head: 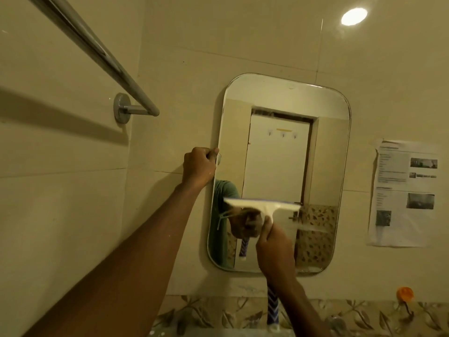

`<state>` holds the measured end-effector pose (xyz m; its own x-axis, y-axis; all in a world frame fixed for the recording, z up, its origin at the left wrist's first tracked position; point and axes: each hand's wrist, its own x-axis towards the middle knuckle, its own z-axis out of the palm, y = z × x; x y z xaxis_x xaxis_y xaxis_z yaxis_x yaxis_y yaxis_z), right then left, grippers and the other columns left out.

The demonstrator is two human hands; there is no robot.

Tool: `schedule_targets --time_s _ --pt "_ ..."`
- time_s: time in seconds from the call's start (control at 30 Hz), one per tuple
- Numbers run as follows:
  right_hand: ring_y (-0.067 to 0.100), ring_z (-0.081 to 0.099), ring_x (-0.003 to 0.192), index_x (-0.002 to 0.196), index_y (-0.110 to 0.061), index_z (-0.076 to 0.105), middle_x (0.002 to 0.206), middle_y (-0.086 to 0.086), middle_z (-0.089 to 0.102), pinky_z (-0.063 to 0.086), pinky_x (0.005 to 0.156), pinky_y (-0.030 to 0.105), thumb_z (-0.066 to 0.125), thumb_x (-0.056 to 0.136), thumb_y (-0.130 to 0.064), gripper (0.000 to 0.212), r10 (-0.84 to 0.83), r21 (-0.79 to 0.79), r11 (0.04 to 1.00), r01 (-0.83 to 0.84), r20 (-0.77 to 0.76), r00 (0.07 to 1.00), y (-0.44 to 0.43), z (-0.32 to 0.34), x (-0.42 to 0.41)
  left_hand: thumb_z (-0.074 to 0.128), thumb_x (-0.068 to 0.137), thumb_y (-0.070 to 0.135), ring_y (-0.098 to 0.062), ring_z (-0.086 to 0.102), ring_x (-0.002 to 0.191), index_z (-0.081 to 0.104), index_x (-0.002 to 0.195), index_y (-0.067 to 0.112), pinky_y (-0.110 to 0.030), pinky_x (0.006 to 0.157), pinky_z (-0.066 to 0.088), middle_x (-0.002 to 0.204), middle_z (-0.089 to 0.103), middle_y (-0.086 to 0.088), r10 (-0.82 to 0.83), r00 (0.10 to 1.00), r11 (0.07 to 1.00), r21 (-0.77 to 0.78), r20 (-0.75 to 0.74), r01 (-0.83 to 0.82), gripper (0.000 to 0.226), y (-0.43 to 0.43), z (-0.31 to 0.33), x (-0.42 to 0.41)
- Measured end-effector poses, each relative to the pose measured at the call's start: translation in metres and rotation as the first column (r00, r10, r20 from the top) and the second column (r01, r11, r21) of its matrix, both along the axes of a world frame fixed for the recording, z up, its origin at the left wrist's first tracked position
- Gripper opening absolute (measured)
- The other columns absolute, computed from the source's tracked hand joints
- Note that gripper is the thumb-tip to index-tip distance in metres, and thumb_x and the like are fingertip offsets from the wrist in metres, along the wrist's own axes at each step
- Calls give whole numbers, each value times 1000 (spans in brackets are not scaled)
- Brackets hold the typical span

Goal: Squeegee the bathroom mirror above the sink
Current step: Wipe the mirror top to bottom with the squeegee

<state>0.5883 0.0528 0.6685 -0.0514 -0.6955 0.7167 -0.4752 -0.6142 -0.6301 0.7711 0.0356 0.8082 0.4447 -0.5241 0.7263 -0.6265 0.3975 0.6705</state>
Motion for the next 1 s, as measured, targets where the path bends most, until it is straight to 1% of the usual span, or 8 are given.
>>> schedule_targets --time_s 0.13,0.23,0.33,0.47,0.63,0.73,0.87,1.0 --pt "3 52 55 76 -25 51 63 -7 53 34 48 13 24 103 -38 40 -14 47 999 15 -12 1000 7 9 -2 53 97 38 -35 70 77 69 89 1 -50 73 60 86 72 -19 -12 1000 999 47 23 11 41 2 3 2" --pt "6 50 51 73 -24 48 63 -5 52 42 48 21 25 104 -38 41 45 -76 996 -42 50 998 8 64 0 55 96 36 -32 72 77 70 88 5 -46 75 61 87 73 -17 -70 998 992 100 -2 70 36 5 9 8" --pt "8 54 54 76 -24 48 66 -4 55 47 52 24 24 104 -39 40 41 -100 994 -40 1 999 2 98 12 52 98 35 -29 73 80 72 93 7 -43 79 61 89 74 -14 -147 986 982 112 -72 155 35 7 12 11" --pt "8 62 58 93 -19 57 72 -6 62 41 47 12 32 102 -38 33 26 -46 999 -29 -71 997 1 45 28 50 99 32 -27 72 79 71 95 4 -39 78 61 86 72 -11 -215 967 968 99 -137 230 36 9 15 13" --pt "3 56 53 94 -21 60 66 -9 59 33 45 10 30 102 -40 36 -25 55 998 33 -149 989 13 -31 29 51 99 29 -33 71 88 70 97 3 -42 82 60 95 73 -18 -206 972 973 82 -114 216 32 12 8 6" --pt "2 50 52 82 -24 54 63 -8 55 32 46 14 29 103 -39 36 35 89 996 -22 -147 989 21 -10 21 51 99 30 -34 71 86 70 95 4 -46 80 60 96 73 -20 -171 981 979 93 -86 179 33 11 2 6" --pt "7 52 53 74 -24 49 64 -4 54 45 49 22 27 103 -41 40 45 -35 998 -46 -35 998 14 57 7 52 97 32 -33 71 84 71 97 3 -48 79 60 92 73 -17 -126 991 986 99 -53 131 34 11 -5 6" --pt "-3 58 52 80 -21 52 64 -8 54 37 40 9 30 104 -33 35 45 -50 998 -45 -9 999 8 39 11 52 98 33 -32 70 83 71 95 3 -48 78 60 90 73 -16 -70 997 993 90 -12 71 36 11 -26 2"
